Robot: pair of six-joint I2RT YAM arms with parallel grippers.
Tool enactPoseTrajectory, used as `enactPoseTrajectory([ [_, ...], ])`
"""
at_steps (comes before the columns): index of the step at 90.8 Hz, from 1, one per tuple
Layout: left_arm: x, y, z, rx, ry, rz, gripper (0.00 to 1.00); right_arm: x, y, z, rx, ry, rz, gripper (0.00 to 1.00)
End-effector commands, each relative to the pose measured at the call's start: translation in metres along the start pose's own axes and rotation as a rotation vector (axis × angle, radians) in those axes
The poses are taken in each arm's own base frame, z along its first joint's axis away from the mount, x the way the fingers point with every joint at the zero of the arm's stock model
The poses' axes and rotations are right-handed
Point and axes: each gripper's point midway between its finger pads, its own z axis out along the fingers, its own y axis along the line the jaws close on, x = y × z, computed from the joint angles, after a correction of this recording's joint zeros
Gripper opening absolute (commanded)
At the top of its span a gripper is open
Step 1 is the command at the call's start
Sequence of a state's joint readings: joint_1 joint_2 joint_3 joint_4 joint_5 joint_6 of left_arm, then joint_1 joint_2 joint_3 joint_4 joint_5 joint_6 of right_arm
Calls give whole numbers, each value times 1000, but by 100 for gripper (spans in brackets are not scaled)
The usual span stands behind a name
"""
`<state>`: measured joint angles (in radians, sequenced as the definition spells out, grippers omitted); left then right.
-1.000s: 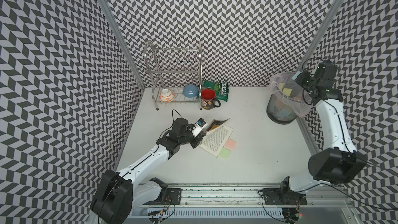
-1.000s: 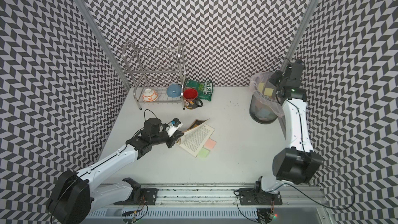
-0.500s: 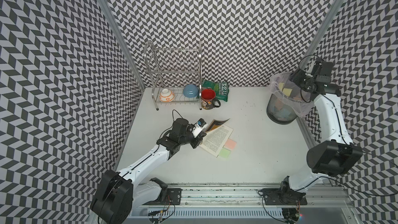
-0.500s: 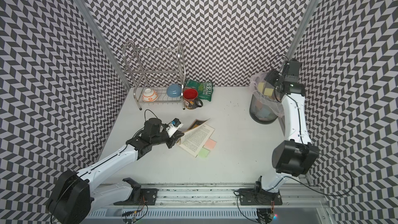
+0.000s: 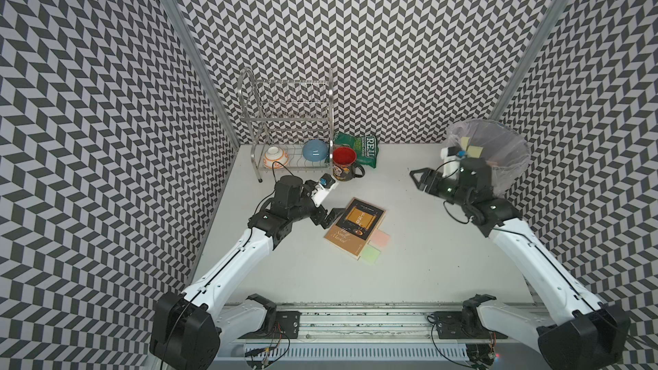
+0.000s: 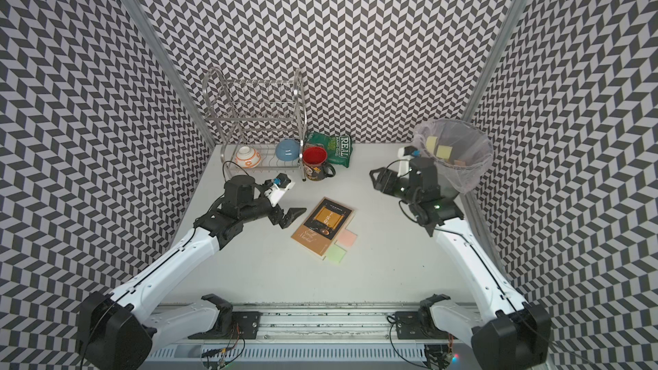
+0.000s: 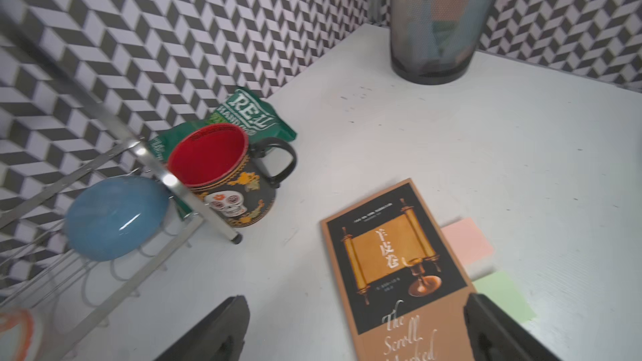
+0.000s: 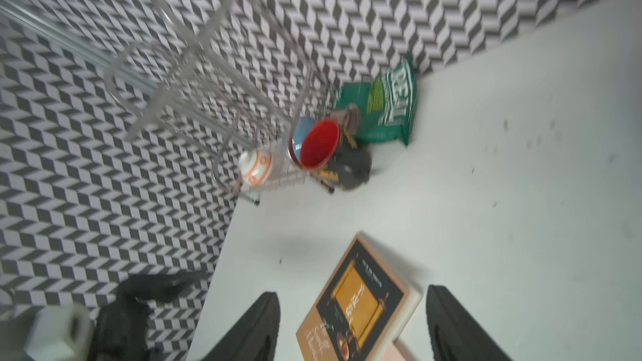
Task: Peel off the used sticky note
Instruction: Open the book at the center of the board.
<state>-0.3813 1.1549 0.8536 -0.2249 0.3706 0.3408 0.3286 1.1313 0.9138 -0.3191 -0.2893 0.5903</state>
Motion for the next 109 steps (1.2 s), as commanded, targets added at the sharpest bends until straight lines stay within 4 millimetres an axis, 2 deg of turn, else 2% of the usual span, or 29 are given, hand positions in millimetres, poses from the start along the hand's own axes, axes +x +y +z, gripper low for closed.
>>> enactPoseTrajectory([
  [1, 50, 36, 19, -140, 146, -81, 96, 49, 33, 4, -207, 28, 101, 73],
  [3, 60, 41, 25, -157, 174, -91, 95, 67, 35, 5, -235, 59, 126, 75],
  [11, 99, 54, 46, -212, 275, -126, 91, 111, 40, 9, -316, 113, 168, 79],
  [17, 119, 58, 59, -231, 315, -146, 90, 126, 36, 13, -305, 118, 176, 81],
  [31, 144, 58, 79, -238, 391, -171, 89, 152, 35, 27, -325, 186, 205, 81],
  [38, 156, 58, 86, -251, 435, -174, 88, 158, 40, 34, -333, 208, 209, 81],
  [54, 174, 53, 94, -243, 492, -178, 88, 169, 34, 58, -296, 251, 250, 82],
  [77, 185, 43, 97, -213, 521, -175, 88, 174, 31, 80, -276, 262, 257, 82],
  [109, 191, 41, 99, -209, 535, -180, 87, 182, 18, 104, -215, 285, 269, 82],
])
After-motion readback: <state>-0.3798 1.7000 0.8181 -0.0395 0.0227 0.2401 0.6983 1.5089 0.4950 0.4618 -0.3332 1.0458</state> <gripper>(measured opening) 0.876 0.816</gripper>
